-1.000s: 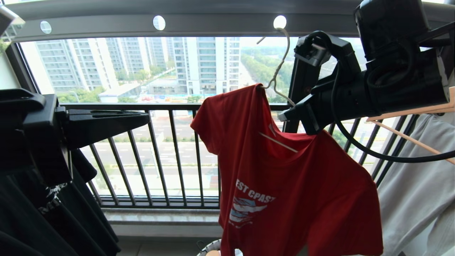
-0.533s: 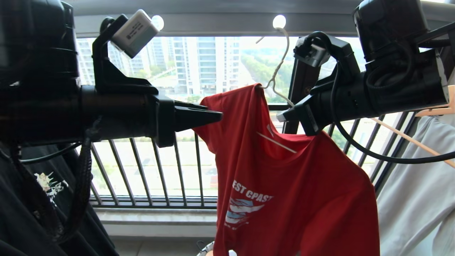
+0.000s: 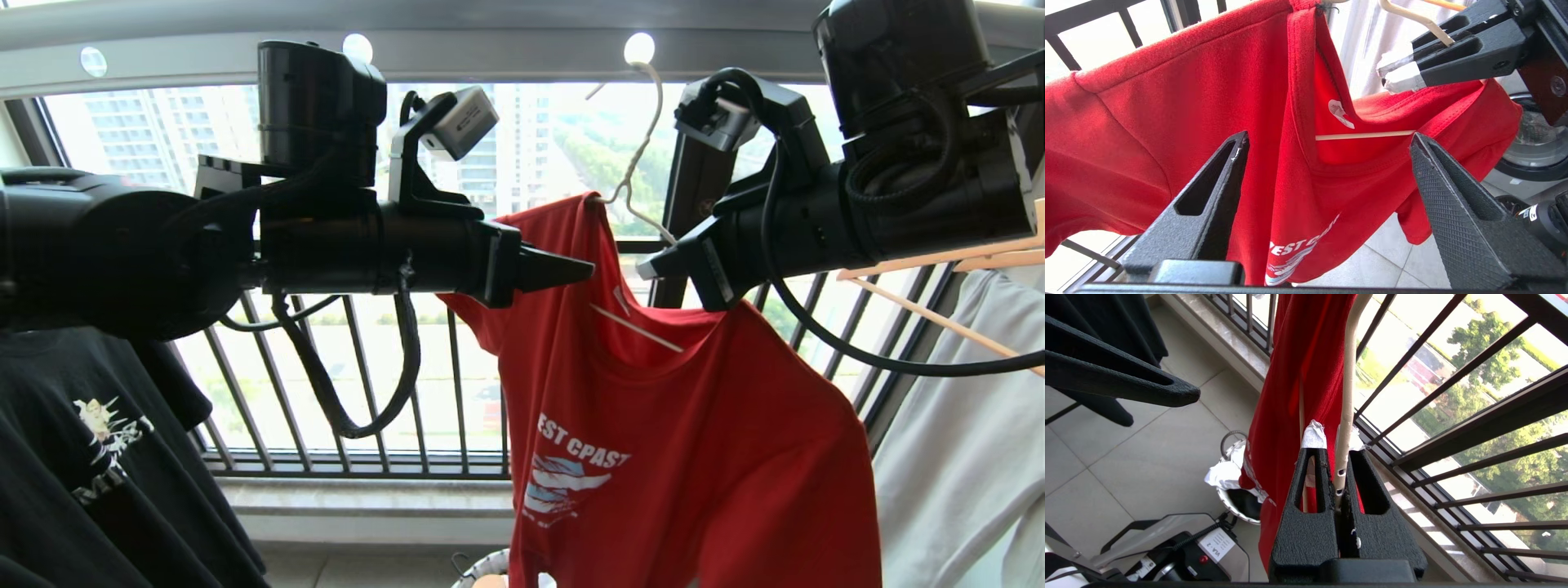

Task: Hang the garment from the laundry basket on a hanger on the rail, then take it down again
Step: Take the clothes off the clothes rack

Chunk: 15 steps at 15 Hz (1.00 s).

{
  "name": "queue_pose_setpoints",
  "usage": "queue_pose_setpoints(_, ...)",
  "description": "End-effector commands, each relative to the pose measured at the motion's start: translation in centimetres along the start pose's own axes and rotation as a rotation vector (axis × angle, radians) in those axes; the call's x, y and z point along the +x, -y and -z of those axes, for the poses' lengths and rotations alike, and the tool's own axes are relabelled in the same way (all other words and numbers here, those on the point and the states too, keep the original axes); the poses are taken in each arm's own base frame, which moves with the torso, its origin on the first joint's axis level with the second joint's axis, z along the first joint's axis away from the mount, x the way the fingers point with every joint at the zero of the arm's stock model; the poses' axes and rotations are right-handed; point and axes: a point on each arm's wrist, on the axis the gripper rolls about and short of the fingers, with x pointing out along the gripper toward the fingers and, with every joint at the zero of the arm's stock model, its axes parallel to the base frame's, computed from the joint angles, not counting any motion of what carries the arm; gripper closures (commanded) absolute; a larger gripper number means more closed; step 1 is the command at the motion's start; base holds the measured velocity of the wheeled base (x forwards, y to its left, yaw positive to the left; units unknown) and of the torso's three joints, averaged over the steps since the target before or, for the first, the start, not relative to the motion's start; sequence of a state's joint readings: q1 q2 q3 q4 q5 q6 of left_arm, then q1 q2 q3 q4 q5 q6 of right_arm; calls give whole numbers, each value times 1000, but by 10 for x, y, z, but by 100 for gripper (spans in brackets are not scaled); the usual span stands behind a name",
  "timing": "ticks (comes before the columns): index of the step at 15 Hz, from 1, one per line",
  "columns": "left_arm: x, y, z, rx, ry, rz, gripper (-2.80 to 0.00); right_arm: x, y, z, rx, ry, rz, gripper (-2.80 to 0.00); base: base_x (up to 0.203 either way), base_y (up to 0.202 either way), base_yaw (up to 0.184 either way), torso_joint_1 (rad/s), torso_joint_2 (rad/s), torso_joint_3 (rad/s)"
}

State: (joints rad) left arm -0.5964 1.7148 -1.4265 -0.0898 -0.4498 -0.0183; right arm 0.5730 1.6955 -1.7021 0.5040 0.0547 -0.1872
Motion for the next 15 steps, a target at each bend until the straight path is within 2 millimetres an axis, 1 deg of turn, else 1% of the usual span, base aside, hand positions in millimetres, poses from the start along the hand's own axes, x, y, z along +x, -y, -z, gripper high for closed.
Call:
queue_pose_setpoints(1, 14, -7, 4, -7, -13, 1, -280, -2, 0, 0, -1, 1, 0, 0, 0, 0, 0, 0, 0, 0)
queue_pose_setpoints(4, 21, -11, 1, -5, -2, 2, -280, -3, 0, 0, -1, 3, 1, 0, 0, 0, 0, 0, 0, 0)
queue_pose_setpoints(5, 22, -12, 1, -6, -3, 0, -168, -3, 0, 0, -1, 3, 1, 0, 0, 0, 0, 0, 0, 0)
queue_pose_setpoints(6, 23, -13, 0, -5, -1, 0, 0, -3, 0, 0, -1, 3, 1, 0, 0, 0, 0, 0, 0, 0)
queue_pose_setpoints(8, 29, -17, 2, -3, 4, -4, 0, -3, 0, 0, -1, 4, -1, 0, 0, 0, 0, 0, 0, 0)
queue_pose_setpoints(11, 40, -24, 0, 22, 82, -4, 0, -6, 0, -1, -2, 8, 0, 0, 0, 0, 0, 0, 0, 0)
queue_pose_setpoints(15, 40, -28, -1, 21, 96, -12, 0, -7, 0, -1, -2, 10, 0, 0, 0, 0, 0, 0, 0, 0)
